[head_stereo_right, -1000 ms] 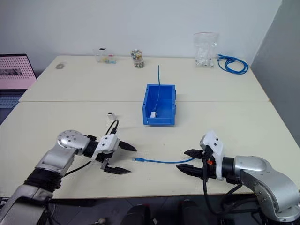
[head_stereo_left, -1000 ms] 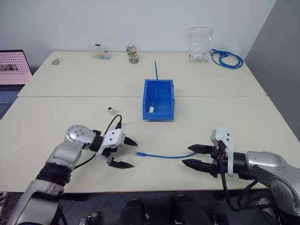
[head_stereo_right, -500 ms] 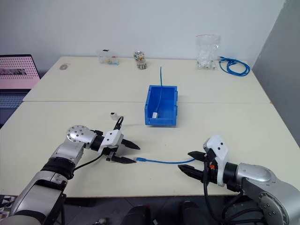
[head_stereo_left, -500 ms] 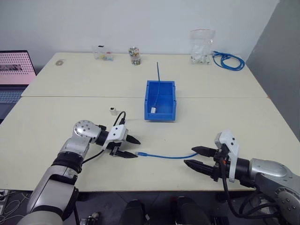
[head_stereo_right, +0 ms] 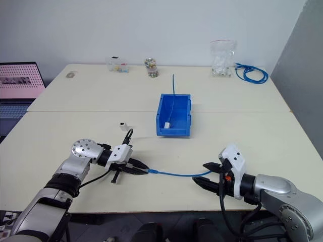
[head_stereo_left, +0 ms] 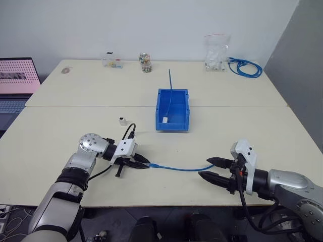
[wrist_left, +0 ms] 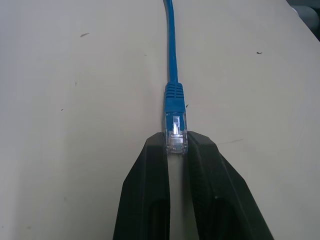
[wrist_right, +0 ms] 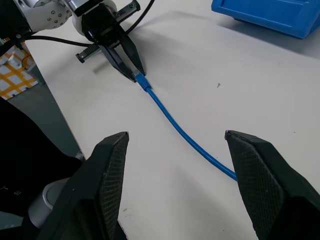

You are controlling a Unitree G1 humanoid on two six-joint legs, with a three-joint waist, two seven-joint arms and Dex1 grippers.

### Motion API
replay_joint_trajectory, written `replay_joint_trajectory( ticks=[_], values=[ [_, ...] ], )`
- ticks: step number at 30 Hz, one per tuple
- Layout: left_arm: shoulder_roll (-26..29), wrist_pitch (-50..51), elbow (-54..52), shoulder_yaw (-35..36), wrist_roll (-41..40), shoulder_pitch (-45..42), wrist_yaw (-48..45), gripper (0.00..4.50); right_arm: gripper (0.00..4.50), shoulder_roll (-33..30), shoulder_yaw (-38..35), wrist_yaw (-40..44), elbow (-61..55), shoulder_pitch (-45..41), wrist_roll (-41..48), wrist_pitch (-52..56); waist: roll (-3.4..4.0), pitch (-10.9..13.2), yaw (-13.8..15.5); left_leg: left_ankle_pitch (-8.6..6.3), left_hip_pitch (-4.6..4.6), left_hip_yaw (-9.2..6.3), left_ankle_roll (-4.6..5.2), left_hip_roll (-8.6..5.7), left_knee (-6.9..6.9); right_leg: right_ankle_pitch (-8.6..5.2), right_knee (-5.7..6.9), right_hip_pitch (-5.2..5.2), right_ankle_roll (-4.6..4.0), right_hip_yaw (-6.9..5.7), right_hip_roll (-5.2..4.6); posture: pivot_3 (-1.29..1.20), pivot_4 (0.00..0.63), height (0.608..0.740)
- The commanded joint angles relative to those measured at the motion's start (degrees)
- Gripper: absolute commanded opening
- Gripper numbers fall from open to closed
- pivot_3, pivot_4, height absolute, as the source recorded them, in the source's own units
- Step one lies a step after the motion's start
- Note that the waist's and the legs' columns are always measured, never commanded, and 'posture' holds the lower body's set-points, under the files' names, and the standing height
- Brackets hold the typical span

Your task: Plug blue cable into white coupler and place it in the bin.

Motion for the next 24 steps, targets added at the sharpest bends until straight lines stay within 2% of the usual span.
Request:
replay_joint_trajectory(
  ticks=[1,4,7,10,13,17,19,24],
  values=[
    [-1.8,15.3,-4.0,1.0,-1.6,1.9,4.3,0.24,3.26,0.0,-1.3,-0.7,-0.7,0.1,4.5,0.2,0.01,0.0,0.0,0.00,0.00,0.00,0.00,0.00,0.00,0.00,0.00,0.00,0.00,0.00,0.00,0.00,0.150,0.740],
    [-2.9,34.7,-12.8,3.4,-7.5,1.9,7.3,0.24,3.26,0.4,-4.0,-1.3,-0.4,0.7,10.9,2.7,-0.02,0.0,0.2,0.00,-0.06,-0.05,0.00,-0.01,0.03,0.00,0.00,0.00,0.01,-0.05,-0.02,0.00,0.150,0.740],
    [-4.0,69.4,-29.7,8.4,-25.7,3.1,13.5,0.24,3.26,1.7,-8.0,-5.3,3.0,5.6,29.1,4.5,-0.25,0.1,0.2,0.00,-0.26,-0.15,0.00,0.09,0.06,0.00,-0.02,-0.07,0.02,-0.10,-0.06,0.00,0.150,0.740],
    [-6.3,86.1,-37.3,13.6,-35.8,4.5,20.2,0.24,3.26,2.2,-7.3,-13.1,6.9,6.0,39.3,2.0,-0.39,0.3,-0.1,0.00,-0.34,-0.20,0.00,0.29,0.05,-0.07,-0.03,-0.12,0.10,-0.12,-0.09,0.00,0.150,0.740],
    [-9.8,95.8,-41.9,19.0,-42.7,5.1,27.6,0.24,3.26,2.4,-4.7,-20.5,9.7,3.5,45.5,-0.9,-0.35,0.3,-0.9,0.00,-0.21,-0.16,0.00,0.14,0.02,-0.06,0.02,-0.08,0.12,0.10,-0.10,0.00,0.150,0.740],
    [-13.2,102.5,-46.6,22.9,-48.4,6.9,34.4,0.24,3.26,2.4,-0.4,-28.9,12.1,0.2,55.9,-6.4,-0.36,0.3,-1.2,0.01,-0.04,-0.14,0.00,0.07,0.02,-0.03,0.05,-0.06,0.18,0.02,-0.01,0.00,0.150,0.740],
    [-13.8,104.6,-47.8,24.1,-50.5,7.4,36.4,0.24,3.26,1.2,1.0,-31.2,12.7,-0.9,59.8,-8.3,-0.37,0.3,-1.2,0.01,-0.06,-0.15,0.00,0.08,-0.01,-0.05,0.04,-0.06,0.15,-0.01,0.03,0.00,0.150,0.740],
    [-14.9,106.6,-49.3,25.4,-54.0,8.2,39.9,0.24,3.26,-0.4,4.6,-33.0,14.3,-3.0,61.9,-10.2,-0.38,0.3,-0.9,0.01,-0.12,-0.11,0.00,0.04,-0.01,-0.06,-0.01,-0.06,0.13,0.03,0.02,0.00,0.150,0.740]
  ],
)
